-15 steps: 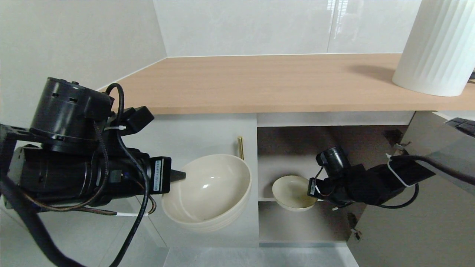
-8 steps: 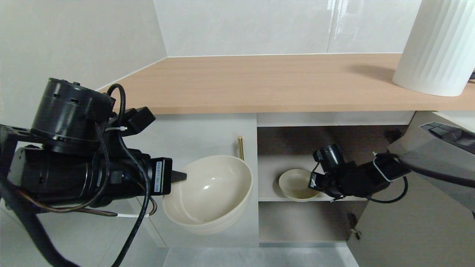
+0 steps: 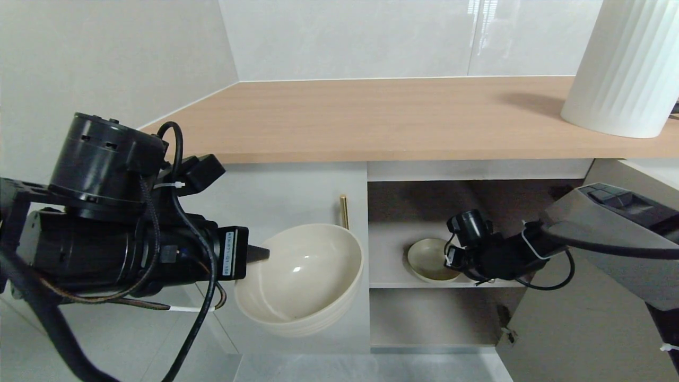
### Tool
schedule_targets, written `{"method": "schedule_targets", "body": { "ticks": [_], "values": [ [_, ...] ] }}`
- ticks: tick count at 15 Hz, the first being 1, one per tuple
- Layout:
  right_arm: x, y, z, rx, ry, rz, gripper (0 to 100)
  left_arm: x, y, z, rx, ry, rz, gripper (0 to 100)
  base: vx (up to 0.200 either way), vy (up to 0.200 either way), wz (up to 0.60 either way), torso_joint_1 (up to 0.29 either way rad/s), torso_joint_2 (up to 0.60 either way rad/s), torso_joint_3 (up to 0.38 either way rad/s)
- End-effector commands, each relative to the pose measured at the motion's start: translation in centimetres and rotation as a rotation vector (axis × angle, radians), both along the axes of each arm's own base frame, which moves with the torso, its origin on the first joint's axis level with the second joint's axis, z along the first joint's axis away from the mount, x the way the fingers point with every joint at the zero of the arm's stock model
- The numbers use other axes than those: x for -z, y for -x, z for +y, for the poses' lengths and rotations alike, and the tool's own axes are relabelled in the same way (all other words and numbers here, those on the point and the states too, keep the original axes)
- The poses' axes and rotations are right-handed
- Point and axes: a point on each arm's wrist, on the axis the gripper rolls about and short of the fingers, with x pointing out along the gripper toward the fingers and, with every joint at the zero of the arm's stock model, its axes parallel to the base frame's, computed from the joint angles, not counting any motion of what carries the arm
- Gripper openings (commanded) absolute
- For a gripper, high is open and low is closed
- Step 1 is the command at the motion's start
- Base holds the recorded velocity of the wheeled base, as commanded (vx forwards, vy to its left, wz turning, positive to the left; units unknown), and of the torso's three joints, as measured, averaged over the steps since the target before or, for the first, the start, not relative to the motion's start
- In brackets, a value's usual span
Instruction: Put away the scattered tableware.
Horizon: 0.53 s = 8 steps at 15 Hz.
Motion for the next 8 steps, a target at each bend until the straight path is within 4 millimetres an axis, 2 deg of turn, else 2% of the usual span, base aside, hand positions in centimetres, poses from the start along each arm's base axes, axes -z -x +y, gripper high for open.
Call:
{"method": "schedule_targets", "body": {
  "ticks": [1, 8],
  "values": [
    [0.39, -0.3, -0.05, 0.006, 0.004, 0.002, 0, 0.12, -0.1, -0.05, 0.0, -0.002, 0.004, 0, 0.0, 0.0, 0.0, 0.0, 0.0, 0.0],
    [0.32, -1.03, 0.19, 0.015, 0.004, -0.021, 0, 0.23, -0.19, -0.1, 0.0, -0.004, 0.008, 0, 0.0, 0.0, 0.0, 0.0, 0.0, 0.0]
  ]
}}
